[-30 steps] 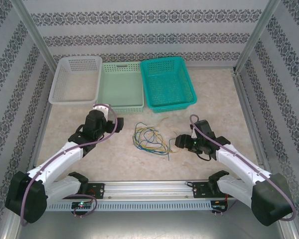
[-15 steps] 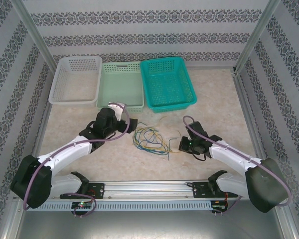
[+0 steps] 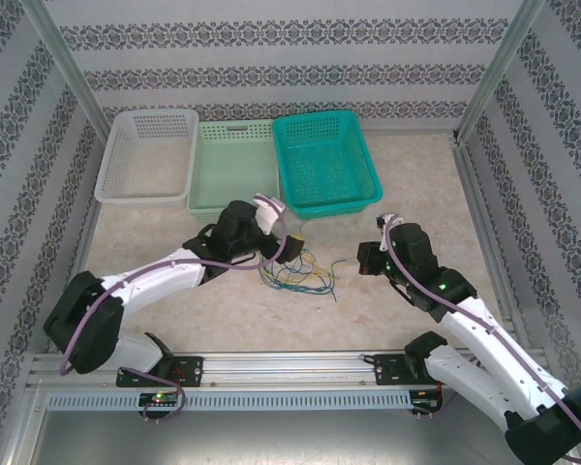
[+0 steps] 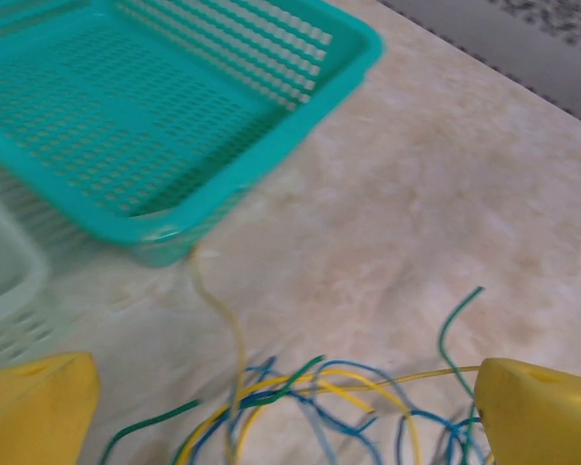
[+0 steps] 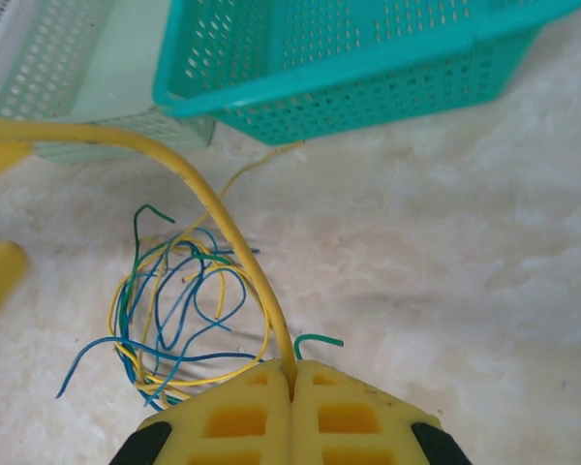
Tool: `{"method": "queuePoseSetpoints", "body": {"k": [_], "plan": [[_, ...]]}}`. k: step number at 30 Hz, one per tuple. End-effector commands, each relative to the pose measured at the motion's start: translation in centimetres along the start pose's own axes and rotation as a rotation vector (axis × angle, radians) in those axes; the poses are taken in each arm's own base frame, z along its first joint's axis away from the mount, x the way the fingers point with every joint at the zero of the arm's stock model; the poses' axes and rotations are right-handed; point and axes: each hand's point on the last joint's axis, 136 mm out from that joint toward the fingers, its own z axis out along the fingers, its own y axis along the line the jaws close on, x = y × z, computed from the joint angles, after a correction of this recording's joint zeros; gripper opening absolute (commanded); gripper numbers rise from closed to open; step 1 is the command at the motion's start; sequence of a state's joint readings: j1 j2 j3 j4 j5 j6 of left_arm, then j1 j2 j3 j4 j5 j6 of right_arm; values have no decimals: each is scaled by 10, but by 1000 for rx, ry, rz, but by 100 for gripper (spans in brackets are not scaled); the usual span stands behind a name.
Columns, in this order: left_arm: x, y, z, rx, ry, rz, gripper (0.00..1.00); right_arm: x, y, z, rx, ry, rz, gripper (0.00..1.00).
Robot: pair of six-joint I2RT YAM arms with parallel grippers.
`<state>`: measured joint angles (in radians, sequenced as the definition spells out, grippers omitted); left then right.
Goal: Untangle the cables
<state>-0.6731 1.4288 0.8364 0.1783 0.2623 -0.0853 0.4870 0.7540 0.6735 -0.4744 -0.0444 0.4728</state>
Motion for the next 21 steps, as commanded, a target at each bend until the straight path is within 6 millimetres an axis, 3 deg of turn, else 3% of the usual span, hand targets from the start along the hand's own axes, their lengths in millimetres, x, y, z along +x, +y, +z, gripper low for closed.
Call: {"method": "queuePoseSetpoints", "body": {"k": [1, 5, 8, 15, 18, 21], "plan": [[-30, -38, 11, 142, -77, 84, 100, -18, 9, -18, -3, -49, -100, 0], [-43, -60, 20, 262, -115, 108, 100, -49, 28, -35, -64, -147, -121, 0], [-48, -81, 19, 373, -128, 125, 98, -63, 32, -38, -53, -168, -124, 0], [-39, -119, 22, 549, -86, 146, 90, -87, 45, -38, -94, -207, -75, 0], [-37, -129, 26, 597, -78, 136, 79, -98, 45, -41, -110, -245, -28, 0], [-35, -136, 33, 618, -60, 127, 57, -109, 37, -45, -108, -296, 58, 0]]}}
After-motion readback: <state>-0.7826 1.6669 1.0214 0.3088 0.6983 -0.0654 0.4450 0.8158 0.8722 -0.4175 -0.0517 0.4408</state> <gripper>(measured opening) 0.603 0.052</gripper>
